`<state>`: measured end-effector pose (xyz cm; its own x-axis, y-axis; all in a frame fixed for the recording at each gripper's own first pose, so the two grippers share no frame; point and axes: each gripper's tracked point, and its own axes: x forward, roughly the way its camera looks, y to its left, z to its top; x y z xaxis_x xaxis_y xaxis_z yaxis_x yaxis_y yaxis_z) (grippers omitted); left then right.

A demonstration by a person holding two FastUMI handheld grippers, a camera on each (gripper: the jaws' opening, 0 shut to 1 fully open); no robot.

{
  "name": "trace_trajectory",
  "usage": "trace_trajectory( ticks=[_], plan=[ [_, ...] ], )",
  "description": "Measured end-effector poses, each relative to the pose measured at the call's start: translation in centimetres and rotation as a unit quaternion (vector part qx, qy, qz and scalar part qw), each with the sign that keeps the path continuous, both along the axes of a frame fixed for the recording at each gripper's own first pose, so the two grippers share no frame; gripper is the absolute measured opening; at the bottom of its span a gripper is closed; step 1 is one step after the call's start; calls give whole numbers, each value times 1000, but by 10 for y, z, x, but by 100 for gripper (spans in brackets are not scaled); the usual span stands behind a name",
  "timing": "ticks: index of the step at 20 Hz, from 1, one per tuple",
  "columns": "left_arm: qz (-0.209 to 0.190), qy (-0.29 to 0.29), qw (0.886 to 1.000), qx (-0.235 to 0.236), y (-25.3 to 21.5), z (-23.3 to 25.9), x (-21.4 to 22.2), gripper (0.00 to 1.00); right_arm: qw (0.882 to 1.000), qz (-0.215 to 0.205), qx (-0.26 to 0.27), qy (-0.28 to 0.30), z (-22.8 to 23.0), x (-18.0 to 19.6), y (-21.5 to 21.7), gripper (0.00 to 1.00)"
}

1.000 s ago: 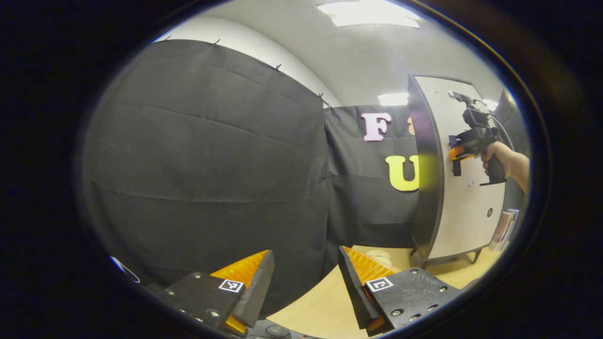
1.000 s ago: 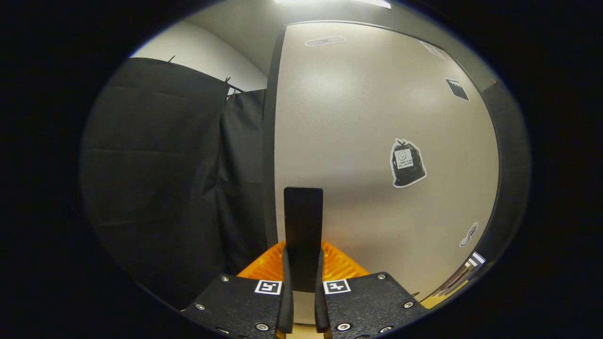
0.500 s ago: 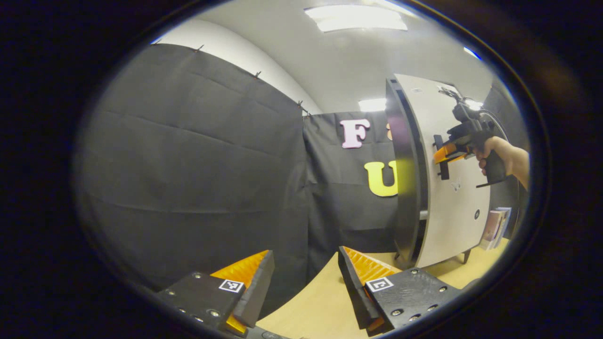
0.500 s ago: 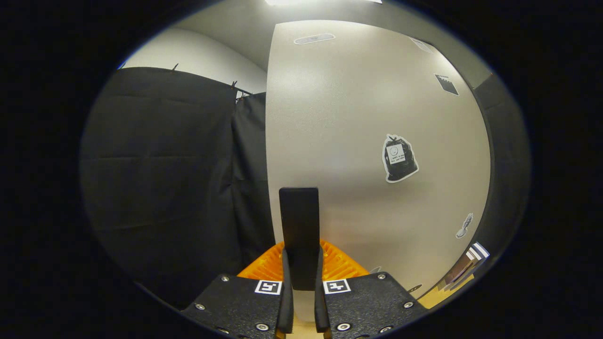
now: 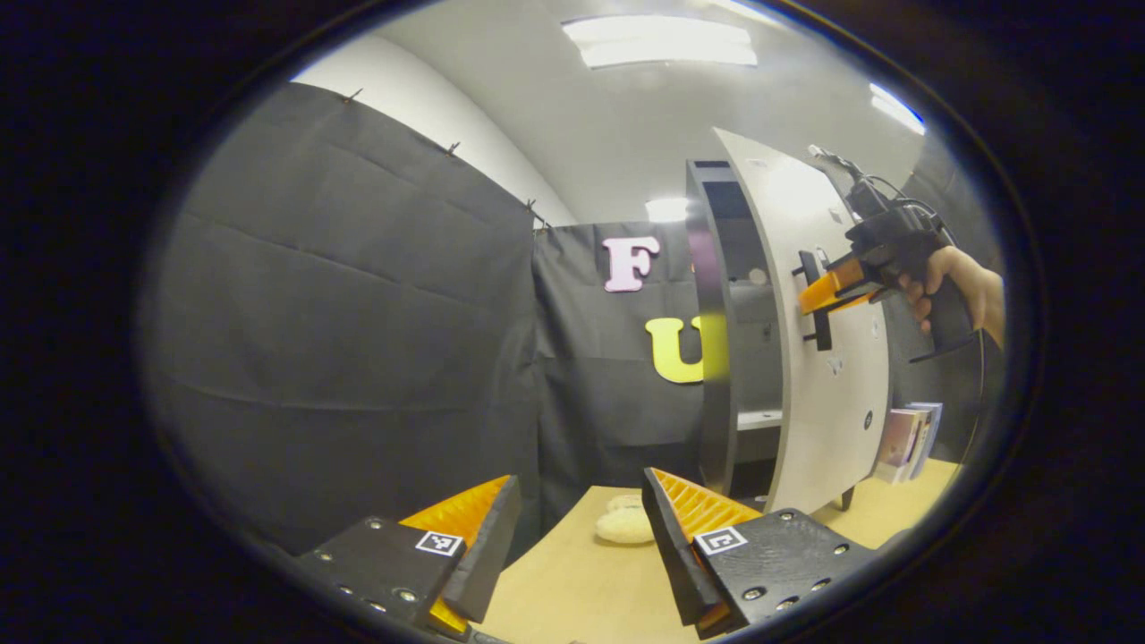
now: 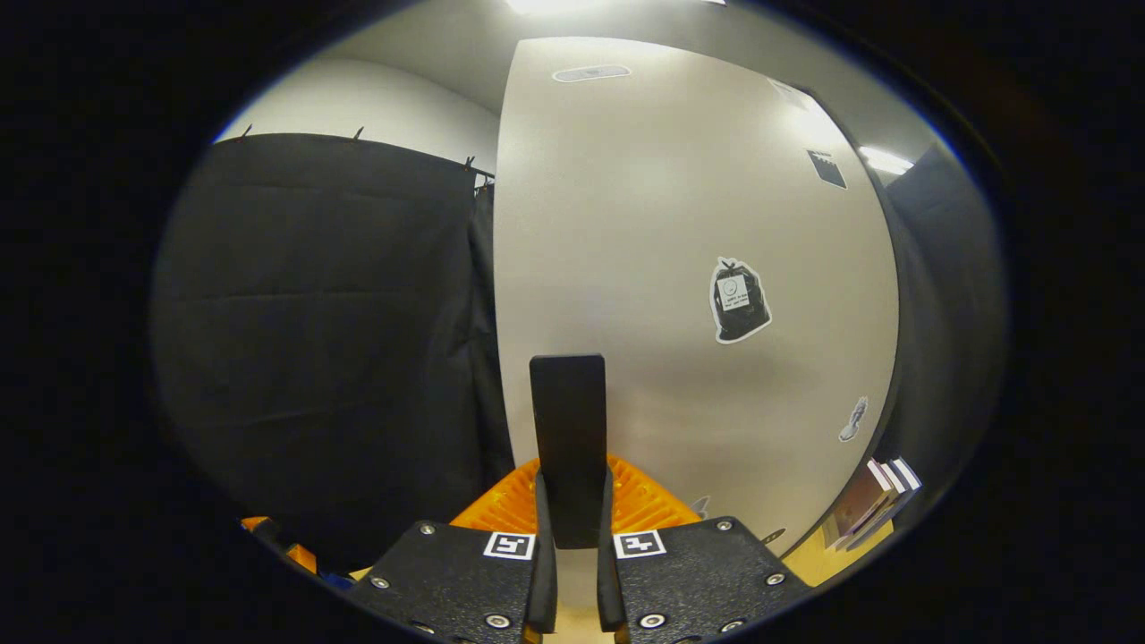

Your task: Open the cabinet door with the right hand, grasp the bottle in the cabinet with the left hand and place it on the coaster, then close the cabinet door with the right hand.

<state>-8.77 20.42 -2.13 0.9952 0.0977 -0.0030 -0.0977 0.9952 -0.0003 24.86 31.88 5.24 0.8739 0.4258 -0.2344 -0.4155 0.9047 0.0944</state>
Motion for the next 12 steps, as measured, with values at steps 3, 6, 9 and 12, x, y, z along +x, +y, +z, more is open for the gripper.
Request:
trace_trajectory(
  ticks=[3,6,9,12],
  plan=[
    [-2,13,1000,5,-20,-6,-13,83,1000,18,1,0,0,-3,-4,18],
    [-7,11,1000,11,-36,6,-23,83,1000,28,7,0,0,-1,-8,18],
    [-15,1,1000,18,-58,20,-30,83,999,35,10,-5,1,-2,-12,18],
    [-27,-7,999,23,-84,31,-34,83,999,40,12,-6,0,-4,-16,18]
  ],
)
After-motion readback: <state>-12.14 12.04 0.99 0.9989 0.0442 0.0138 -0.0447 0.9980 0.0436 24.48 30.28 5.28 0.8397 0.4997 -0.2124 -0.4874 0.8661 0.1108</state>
